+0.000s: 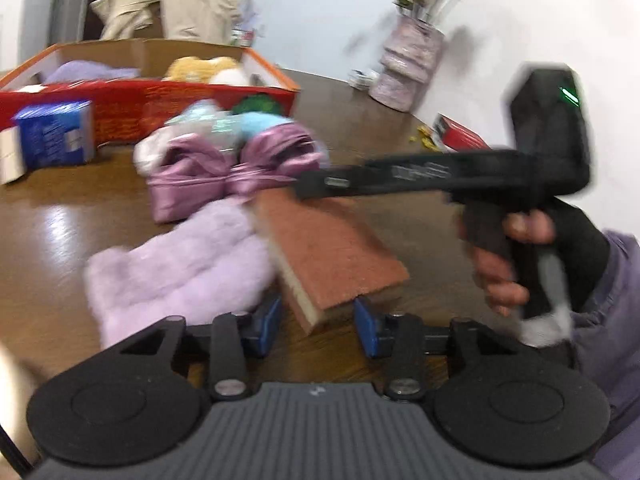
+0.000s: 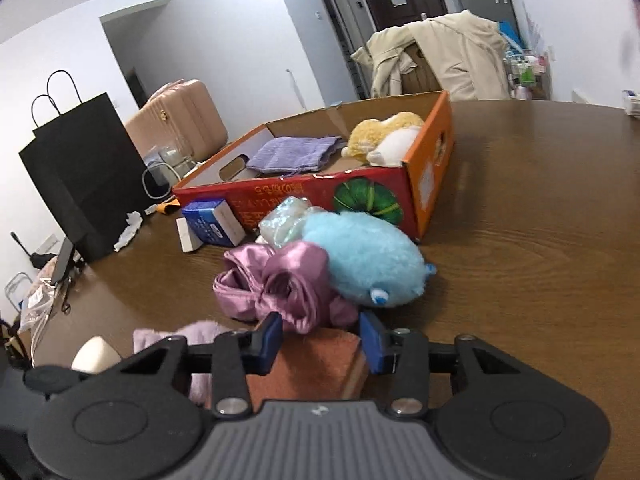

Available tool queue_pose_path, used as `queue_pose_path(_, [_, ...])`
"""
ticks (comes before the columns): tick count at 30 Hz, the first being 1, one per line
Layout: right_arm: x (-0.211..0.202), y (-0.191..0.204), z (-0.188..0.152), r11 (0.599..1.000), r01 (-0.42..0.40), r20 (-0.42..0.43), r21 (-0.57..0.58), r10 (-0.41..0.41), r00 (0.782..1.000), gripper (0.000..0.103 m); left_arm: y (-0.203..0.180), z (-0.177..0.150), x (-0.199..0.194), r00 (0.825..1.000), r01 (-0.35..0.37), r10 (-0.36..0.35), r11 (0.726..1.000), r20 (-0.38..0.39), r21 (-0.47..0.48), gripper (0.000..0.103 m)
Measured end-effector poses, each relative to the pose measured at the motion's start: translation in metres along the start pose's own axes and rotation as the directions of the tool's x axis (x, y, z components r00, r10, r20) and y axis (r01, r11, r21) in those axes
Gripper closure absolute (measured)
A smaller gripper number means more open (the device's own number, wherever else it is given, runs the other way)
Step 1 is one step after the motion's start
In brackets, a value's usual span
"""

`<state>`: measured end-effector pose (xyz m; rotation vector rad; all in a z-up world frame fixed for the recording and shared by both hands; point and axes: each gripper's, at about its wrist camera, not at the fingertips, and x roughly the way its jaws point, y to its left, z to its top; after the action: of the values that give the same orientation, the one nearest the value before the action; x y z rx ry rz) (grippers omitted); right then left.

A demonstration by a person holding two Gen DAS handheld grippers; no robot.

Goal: Organize soft objects

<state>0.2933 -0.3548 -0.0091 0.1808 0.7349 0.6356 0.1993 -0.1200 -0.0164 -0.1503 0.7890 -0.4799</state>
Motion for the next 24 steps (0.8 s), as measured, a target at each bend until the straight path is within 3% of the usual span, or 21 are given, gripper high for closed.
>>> queue_pose_path(2, [-0.018,0.001,-0.012,0.999,0.013,-0.002,0.039,-0.013,1.000,0.066,0.010,-0.007,-0.012,0.996,-0.082,0.082,0.996,0.034,-0.029,0.062])
queue_pose_path(4, [-0.038,0.008,-0.032,0.997,-0.002,-0.009,0.081,0.002,1.000,0.069,0.017,-0.011,-0.022,0.981,-0.177,0.181,0.983,0.065,-0.053,0.062])
queue_pose_path(7, [-0.061,0.024,-0.056,0.994,-0.043,-0.002,0.100,0.044,0.999,0.067,0.024,-0.010,-0.035,0.976,-0.188,0.198,0.977,0.091,-0.103,0.060])
queue_pose_path(10, [-0.075,0.030,-0.064,0.993,-0.057,0.028,0.106,0.054,0.998,0.068,0.031,-0.009,-0.048,0.985,-0.134,0.148,0.980,0.089,-0.149,0.055])
queue_pose_path(14, [-0.067,0.027,-0.059,0.993,-0.032,0.044,0.110,0.027,0.999,0.068,0.030,-0.006,-0.050,0.997,0.012,0.005,0.978,0.081,-0.210,0.050])
queue_pose_path(17, [-0.053,0.026,-0.058,0.993,-0.020,0.051,0.114,0.014,0.999,0.068,0.022,-0.006,-0.038,0.998,0.005,0.010,0.978,0.067,-0.207,0.050])
queue_pose_path(19, [-0.044,0.019,-0.060,0.985,-0.013,0.054,0.172,0.004,0.999,0.067,0.020,-0.006,-0.029,0.999,-0.001,0.010,0.979,0.047,-0.202,0.056])
queue_pose_path(20, [-0.043,0.017,-0.060,0.979,-0.041,0.055,0.199,0.031,0.998,0.070,0.021,-0.007,-0.026,0.999,0.015,-0.009,0.978,0.032,-0.209,0.065])
queue_pose_path(24, [-0.060,0.027,-0.058,0.985,-0.044,0.053,0.165,0.036,0.998,0.074,0.017,0.002,-0.037,0.996,0.043,-0.030,0.984,0.081,-0.172,0.070])
